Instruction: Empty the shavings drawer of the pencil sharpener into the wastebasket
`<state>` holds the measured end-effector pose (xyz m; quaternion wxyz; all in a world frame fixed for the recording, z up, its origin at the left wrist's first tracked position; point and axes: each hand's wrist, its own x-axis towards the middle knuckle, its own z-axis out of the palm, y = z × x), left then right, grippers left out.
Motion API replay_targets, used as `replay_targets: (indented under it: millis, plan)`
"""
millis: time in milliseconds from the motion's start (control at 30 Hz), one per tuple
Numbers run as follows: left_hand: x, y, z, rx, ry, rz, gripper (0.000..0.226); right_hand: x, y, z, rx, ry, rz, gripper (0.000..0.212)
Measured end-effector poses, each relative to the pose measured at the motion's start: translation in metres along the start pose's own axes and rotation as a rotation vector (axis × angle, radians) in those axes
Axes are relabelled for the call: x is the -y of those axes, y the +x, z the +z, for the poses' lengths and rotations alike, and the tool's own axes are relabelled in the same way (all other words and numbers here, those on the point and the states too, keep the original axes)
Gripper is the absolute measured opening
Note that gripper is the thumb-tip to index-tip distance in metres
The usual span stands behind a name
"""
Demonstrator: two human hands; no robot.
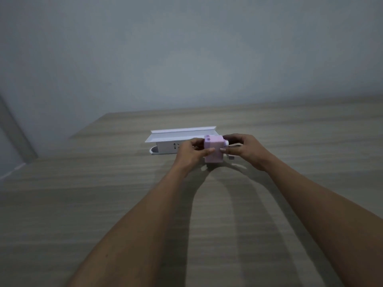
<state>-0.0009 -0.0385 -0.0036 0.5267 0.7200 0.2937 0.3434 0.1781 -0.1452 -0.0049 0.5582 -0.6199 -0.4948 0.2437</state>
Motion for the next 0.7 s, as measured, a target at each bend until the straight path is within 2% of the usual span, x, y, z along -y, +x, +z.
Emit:
replay_targets:
  millis: [300, 567, 700]
  plan:
    - [0.021, 0.035, 0.012, -0.064, -0.012, -0.028, 0.05, -0.024, 0.028, 0.003, -0.076, 0.028, 0.024, 0.064]
    - [0.03, 0.04, 0.013, -0.119, -0.01, 0.002, 0.053, -0.031, 0.03, 0.009, -0.1, 0.144, 0.07, 0.061]
    - [0.028, 0.042, 0.005, -0.106, 0.074, -0.021, 0.053, -0.026, 0.032, 0.006, -0.145, 0.026, 0.051, 0.074]
